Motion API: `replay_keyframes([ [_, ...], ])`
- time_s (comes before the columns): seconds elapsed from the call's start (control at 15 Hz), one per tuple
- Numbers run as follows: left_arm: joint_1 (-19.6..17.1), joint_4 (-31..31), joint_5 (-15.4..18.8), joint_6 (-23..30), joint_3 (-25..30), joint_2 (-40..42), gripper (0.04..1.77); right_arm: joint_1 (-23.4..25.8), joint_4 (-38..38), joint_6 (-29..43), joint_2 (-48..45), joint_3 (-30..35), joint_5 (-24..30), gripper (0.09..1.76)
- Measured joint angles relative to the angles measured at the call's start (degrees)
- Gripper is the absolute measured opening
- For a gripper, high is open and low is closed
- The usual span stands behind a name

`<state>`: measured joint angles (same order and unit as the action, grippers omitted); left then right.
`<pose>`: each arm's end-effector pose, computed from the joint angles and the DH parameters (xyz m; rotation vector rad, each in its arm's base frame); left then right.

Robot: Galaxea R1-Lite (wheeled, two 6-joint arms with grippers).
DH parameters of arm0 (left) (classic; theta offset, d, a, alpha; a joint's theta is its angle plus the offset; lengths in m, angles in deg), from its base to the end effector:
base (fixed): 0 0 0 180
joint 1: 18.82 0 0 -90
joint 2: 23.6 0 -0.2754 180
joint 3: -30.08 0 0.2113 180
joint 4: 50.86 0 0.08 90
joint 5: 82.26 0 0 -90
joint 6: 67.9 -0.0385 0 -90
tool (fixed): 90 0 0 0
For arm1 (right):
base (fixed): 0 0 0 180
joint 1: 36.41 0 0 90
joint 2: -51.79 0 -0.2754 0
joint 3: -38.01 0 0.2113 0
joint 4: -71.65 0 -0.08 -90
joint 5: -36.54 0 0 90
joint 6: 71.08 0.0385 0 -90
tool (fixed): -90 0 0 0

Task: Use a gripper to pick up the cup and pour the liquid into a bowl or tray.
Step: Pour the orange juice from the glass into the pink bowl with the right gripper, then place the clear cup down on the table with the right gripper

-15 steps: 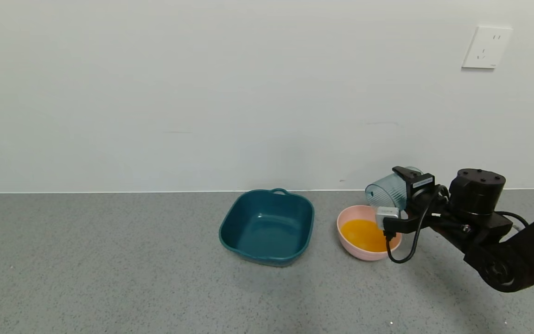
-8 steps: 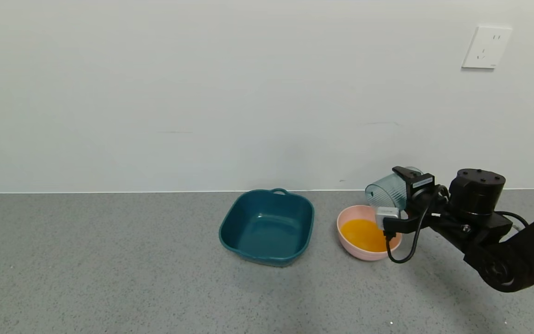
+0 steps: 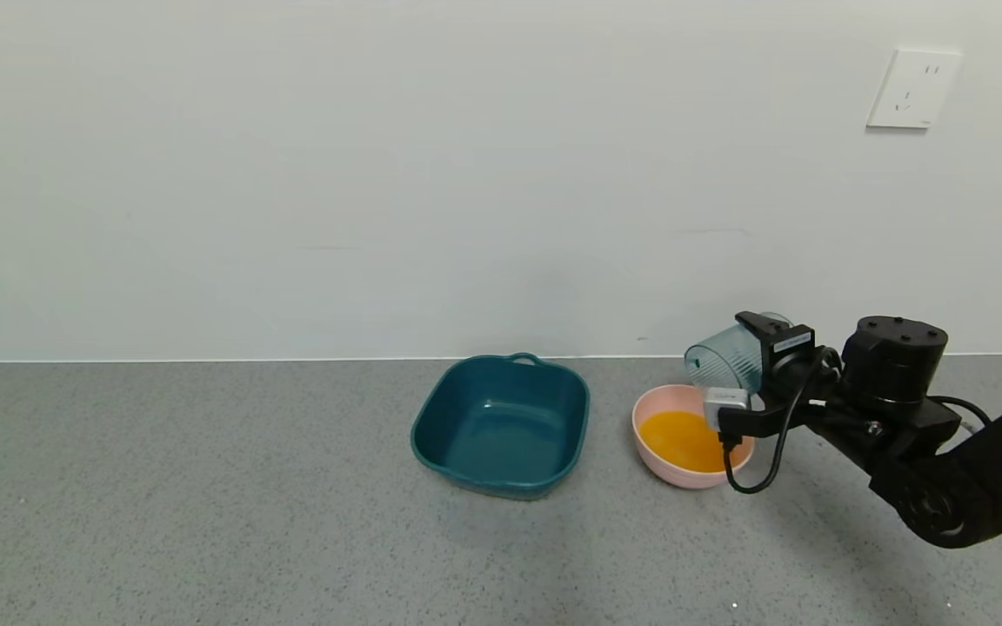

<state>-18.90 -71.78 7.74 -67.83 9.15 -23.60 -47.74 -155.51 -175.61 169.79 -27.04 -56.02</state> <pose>0.0405 0.0001 0.0755 -0.0012 -0.0002 0.0014 0.3675 0.0719 0.0626 -1.8309 -0.0687 0.1999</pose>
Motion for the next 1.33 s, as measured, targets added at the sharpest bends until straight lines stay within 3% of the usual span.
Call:
replay_keyframes([
  [0.33, 0.00, 0.00, 0.00, 0.00, 0.00, 0.00, 1.72, -0.60, 0.33, 5.38, -0.74, 0.61, -3.33, 1.35],
  [0.67, 0.00, 0.00, 0.00, 0.00, 0.00, 0.00, 1.72, -3.06, 0.04, 20.07, -1.55, 1.16, -8.98, 1.35],
  [1.13, 0.02, -0.02, 0.00, 0.00, 0.00, 0.00, 1.72, -4.30, -0.21, 37.88, -2.85, 1.57, -10.75, 1.35],
  [1.33, 0.00, 0.00, 0.00, 0.00, 0.00, 0.00, 1.72, -5.13, 0.06, 47.80, -4.06, 1.83, -16.26, 1.35],
])
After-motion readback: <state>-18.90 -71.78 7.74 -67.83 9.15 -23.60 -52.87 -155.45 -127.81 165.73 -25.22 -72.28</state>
